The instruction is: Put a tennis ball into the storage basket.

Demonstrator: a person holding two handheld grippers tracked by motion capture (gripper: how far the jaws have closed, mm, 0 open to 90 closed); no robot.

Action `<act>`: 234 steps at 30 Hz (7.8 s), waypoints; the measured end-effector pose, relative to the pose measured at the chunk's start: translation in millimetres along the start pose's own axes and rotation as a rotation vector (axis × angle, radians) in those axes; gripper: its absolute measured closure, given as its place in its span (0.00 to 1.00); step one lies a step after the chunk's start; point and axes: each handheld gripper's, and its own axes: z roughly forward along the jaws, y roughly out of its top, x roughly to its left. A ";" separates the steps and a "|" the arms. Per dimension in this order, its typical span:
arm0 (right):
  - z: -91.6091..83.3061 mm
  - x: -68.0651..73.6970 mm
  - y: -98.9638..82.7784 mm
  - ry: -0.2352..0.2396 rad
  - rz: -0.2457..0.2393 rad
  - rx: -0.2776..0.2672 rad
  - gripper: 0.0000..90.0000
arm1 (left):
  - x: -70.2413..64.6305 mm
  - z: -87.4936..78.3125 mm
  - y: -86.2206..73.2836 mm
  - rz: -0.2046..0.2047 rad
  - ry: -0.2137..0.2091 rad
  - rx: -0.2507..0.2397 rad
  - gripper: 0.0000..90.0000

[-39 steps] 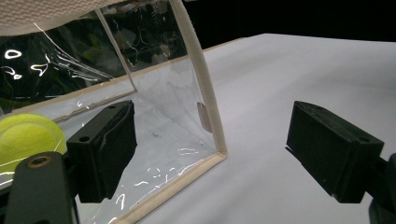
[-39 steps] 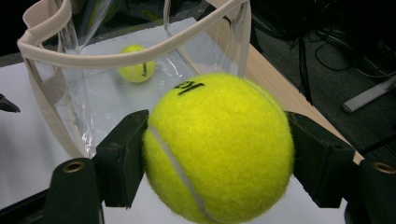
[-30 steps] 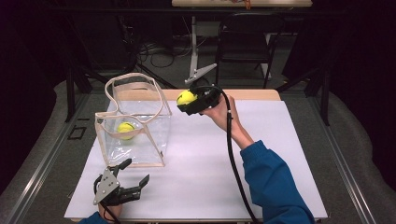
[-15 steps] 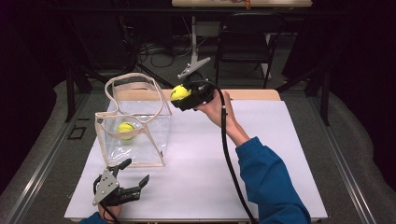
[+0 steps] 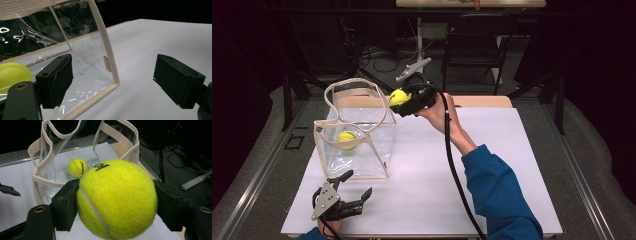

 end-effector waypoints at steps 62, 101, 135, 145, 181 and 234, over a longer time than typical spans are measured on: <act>16.4 22.5 39.2 -0.001 -0.022 -0.113 0.29 | -0.3 4.7 0.2 -0.009 -0.019 -0.002 0.18; 62.0 28.5 50.3 0.036 -0.004 -0.089 0.29 | 1.8 1.7 1.5 -0.007 -0.023 -0.006 0.18; 92.5 33.4 56.3 0.061 -0.017 0.048 0.29 | 0.7 0.9 1.7 -0.002 -0.032 -0.012 0.18; 105.4 33.0 52.4 0.084 -0.017 0.110 0.29 | 0.7 0.9 1.9 0.000 -0.032 -0.012 0.18; 67.3 28.9 31.4 0.148 0.017 0.052 0.00 | 0.2 0.0 2.6 -0.001 -0.037 -0.014 0.18; -4.9 -1.2 -115.9 0.077 0.144 0.072 0.00 | -0.9 0.7 3.8 0.034 -0.027 0.002 0.18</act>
